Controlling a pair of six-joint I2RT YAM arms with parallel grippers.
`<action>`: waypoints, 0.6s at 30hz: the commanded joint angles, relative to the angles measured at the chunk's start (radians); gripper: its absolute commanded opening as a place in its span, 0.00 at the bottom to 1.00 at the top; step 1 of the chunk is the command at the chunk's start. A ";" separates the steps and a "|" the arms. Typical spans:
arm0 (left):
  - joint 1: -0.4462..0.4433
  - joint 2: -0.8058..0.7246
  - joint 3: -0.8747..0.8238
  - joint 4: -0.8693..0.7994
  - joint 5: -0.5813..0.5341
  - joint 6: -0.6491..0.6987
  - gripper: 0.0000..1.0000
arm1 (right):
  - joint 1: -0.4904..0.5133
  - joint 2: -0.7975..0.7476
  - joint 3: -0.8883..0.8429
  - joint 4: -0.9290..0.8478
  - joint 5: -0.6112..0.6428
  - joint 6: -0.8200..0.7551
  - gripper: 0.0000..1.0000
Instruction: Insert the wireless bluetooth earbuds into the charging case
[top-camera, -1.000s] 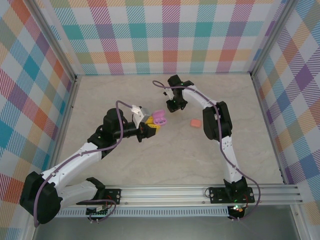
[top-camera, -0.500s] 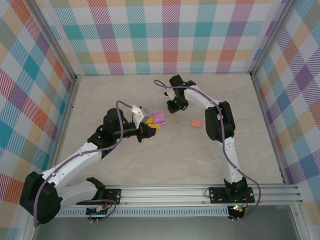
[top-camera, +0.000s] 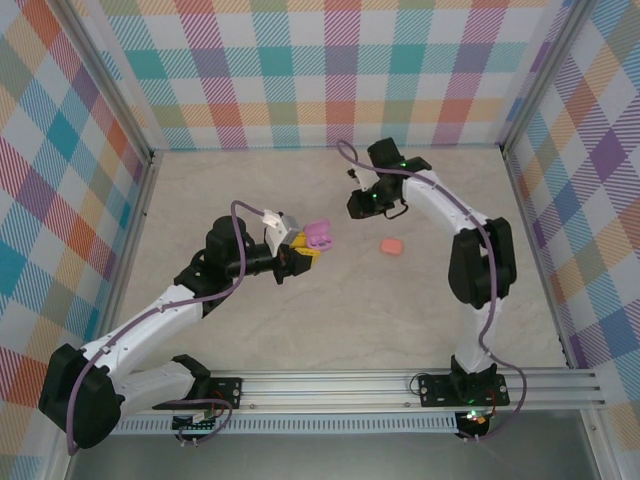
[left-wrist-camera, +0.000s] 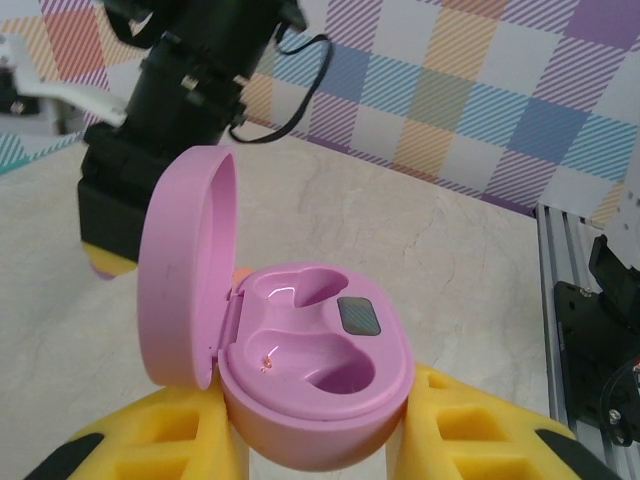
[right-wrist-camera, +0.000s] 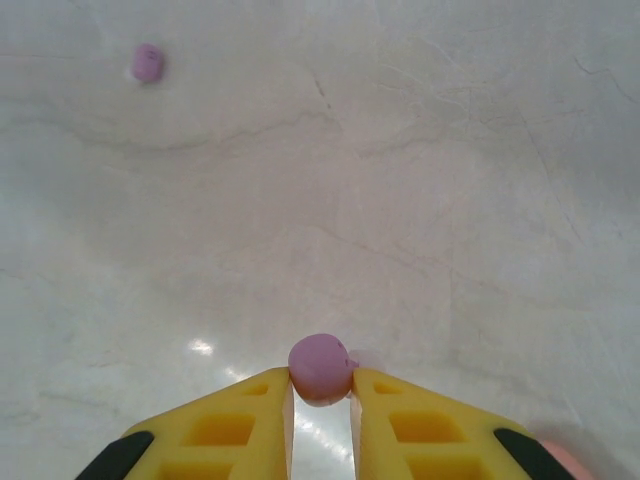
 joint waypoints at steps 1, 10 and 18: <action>0.008 -0.028 0.035 -0.005 0.021 0.008 0.14 | 0.002 -0.106 -0.048 -0.021 -0.080 0.032 0.21; 0.009 -0.019 0.046 0.014 0.032 0.011 0.14 | 0.003 -0.363 -0.141 -0.076 -0.166 0.100 0.21; 0.008 -0.007 0.068 0.021 0.046 0.016 0.14 | 0.021 -0.561 -0.183 -0.080 -0.239 0.188 0.20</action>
